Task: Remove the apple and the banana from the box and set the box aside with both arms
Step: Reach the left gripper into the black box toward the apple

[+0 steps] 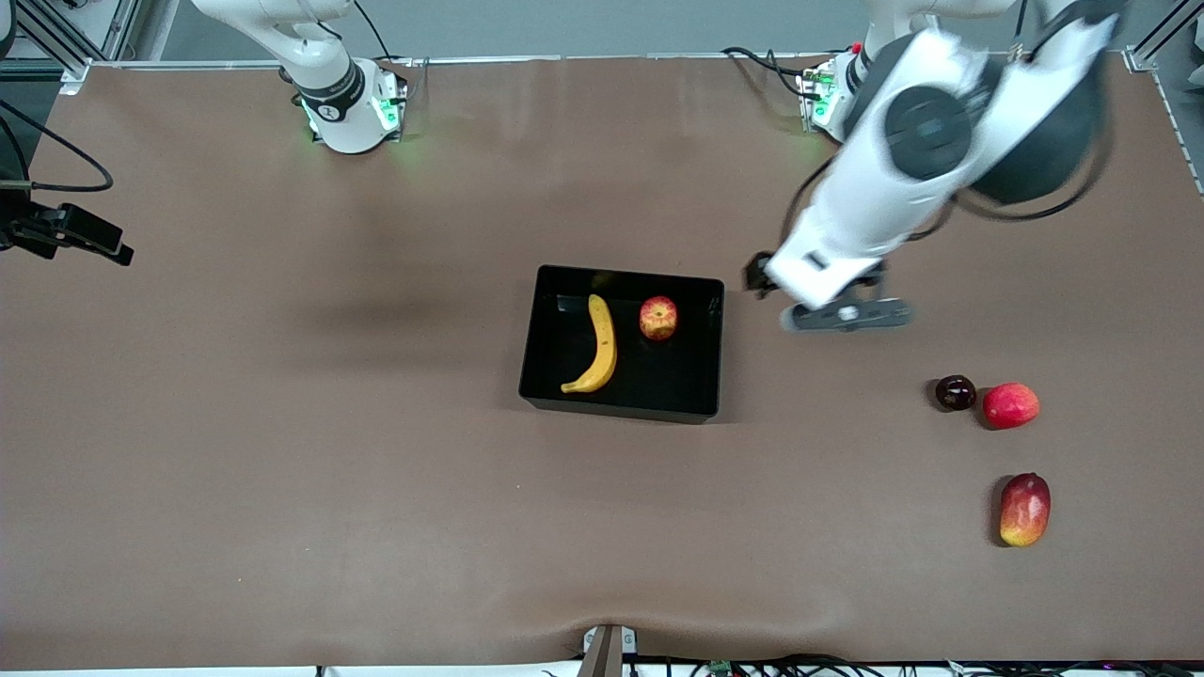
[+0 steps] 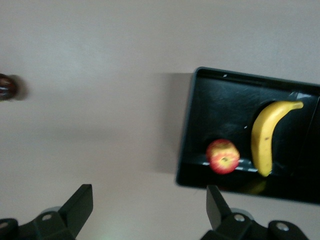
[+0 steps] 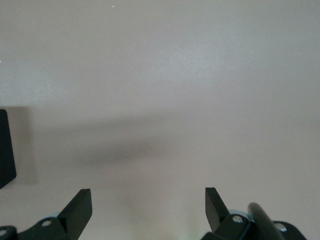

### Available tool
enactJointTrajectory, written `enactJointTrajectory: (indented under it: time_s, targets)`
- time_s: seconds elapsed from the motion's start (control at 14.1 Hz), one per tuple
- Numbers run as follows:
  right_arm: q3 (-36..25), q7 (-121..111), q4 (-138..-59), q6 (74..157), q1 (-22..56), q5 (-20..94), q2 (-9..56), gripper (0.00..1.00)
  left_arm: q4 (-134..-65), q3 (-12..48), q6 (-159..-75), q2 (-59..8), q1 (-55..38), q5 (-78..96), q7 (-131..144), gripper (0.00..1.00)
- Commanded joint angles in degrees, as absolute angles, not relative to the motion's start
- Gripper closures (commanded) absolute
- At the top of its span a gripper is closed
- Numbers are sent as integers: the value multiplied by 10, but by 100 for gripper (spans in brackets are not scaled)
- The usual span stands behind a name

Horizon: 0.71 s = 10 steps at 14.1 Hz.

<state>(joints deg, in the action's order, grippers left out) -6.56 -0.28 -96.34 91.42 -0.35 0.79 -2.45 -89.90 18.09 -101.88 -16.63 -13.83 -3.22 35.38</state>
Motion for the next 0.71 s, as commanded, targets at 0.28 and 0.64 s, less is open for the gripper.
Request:
enactJointTrajectory:
  time_s: [0.28, 0.64]
  targets:
    - [-61, 1, -962, 914, -8, 2, -27, 0, -892, 180, -1143, -311, -235, -105, 569, 0]
    - [-62, 1, -962, 915, -8, 2, -27, 0, -924, 180, -1176, -351, -269, -110, 606, 0]
